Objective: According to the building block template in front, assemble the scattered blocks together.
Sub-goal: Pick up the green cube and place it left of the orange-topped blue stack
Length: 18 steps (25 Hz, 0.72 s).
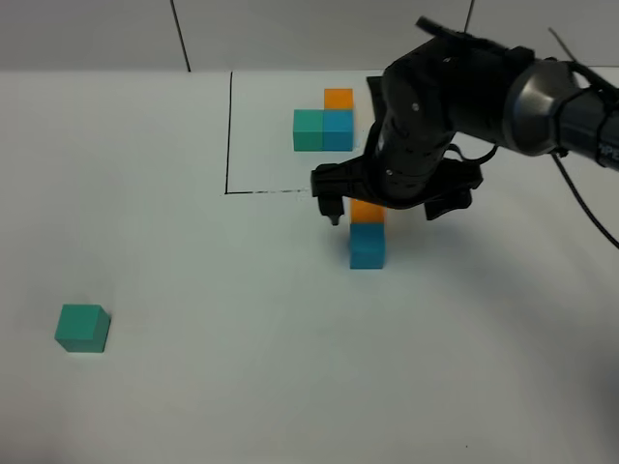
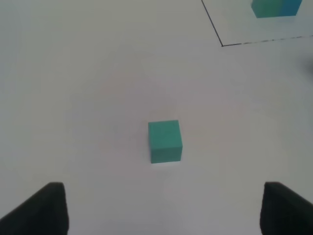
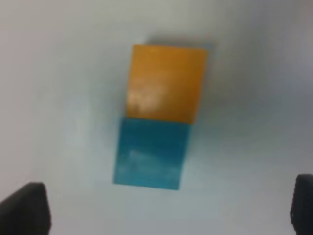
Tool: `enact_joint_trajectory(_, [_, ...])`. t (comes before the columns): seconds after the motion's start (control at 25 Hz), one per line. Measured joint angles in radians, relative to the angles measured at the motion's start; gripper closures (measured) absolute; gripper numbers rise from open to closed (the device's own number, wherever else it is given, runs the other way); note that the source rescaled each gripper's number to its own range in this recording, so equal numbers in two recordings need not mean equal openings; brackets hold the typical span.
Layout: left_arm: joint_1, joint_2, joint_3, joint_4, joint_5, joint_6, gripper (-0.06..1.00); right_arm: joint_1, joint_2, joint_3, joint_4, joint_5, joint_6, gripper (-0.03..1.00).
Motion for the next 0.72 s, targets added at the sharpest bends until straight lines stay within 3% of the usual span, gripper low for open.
enact_joint_trajectory(0.32, [0.0,0.0,0.0,0.0,0.0,0.0,0.16,-0.123,-0.062,0.057,0.021,0.043,-0.162,0.03])
enact_joint_trajectory(0.72, [0.0,0.0,0.0,0.0,0.0,0.0,0.16,-0.394,-0.082,0.069,0.038,0.051,-0.393,0.03])
